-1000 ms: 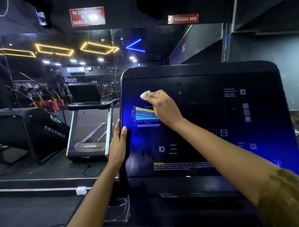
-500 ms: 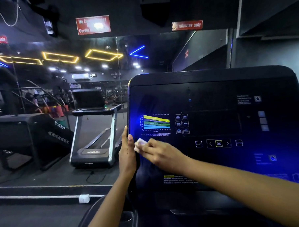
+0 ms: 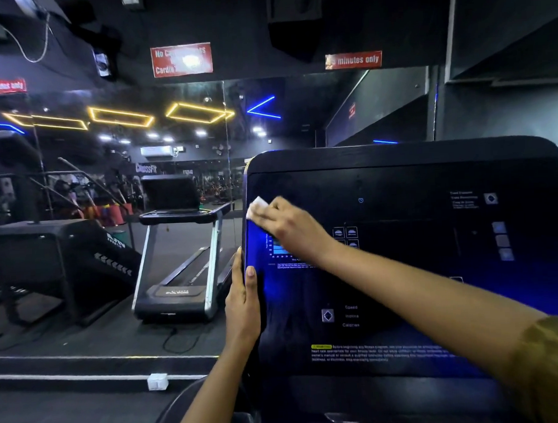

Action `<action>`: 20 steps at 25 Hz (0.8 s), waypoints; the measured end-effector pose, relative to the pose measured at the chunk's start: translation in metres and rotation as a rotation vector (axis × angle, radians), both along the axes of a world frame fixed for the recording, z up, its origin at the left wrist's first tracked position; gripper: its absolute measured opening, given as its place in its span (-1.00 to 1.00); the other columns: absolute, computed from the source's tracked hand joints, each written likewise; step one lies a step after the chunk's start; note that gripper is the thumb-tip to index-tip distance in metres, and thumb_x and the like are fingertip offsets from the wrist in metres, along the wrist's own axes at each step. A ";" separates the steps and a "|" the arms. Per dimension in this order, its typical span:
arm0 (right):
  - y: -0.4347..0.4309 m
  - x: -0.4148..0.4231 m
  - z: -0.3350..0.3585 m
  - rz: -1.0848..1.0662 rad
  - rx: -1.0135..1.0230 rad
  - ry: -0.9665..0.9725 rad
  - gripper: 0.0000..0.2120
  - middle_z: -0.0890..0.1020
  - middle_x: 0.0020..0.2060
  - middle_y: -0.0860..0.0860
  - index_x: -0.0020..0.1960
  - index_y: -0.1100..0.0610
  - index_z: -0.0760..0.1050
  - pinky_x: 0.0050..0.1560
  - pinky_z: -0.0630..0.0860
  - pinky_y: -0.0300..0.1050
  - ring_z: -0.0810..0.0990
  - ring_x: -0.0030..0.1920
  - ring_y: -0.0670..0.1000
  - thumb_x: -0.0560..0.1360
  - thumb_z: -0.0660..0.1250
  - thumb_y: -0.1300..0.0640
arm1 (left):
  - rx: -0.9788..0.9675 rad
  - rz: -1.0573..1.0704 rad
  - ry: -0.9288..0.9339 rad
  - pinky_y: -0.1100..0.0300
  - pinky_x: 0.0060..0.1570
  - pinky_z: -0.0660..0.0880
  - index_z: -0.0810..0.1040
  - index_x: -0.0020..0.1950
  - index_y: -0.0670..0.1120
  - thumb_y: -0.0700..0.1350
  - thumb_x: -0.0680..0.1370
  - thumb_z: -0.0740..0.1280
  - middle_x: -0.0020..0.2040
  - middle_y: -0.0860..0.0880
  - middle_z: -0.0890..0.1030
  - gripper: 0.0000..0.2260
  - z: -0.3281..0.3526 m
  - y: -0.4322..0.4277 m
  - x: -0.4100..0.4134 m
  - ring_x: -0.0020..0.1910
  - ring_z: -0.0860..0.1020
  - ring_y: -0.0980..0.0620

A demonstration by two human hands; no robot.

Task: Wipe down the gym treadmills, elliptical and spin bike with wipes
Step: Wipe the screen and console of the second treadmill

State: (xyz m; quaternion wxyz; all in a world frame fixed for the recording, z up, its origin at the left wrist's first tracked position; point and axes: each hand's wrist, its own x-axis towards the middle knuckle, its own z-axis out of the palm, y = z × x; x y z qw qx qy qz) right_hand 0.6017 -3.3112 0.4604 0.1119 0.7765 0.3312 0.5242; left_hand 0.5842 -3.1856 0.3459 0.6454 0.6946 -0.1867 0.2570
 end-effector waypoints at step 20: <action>-0.055 0.013 0.064 -0.114 -0.009 -0.150 -0.63 0.65 0.05 0.07 0.09 0.22 0.59 -0.28 0.60 -0.17 0.58 -0.22 0.08 0.43 0.09 0.27 | 0.079 0.047 -0.074 0.24 0.27 0.25 0.05 0.45 0.31 0.39 0.41 -0.03 0.37 0.35 0.23 -0.39 -0.004 0.002 0.002 0.36 0.32 0.18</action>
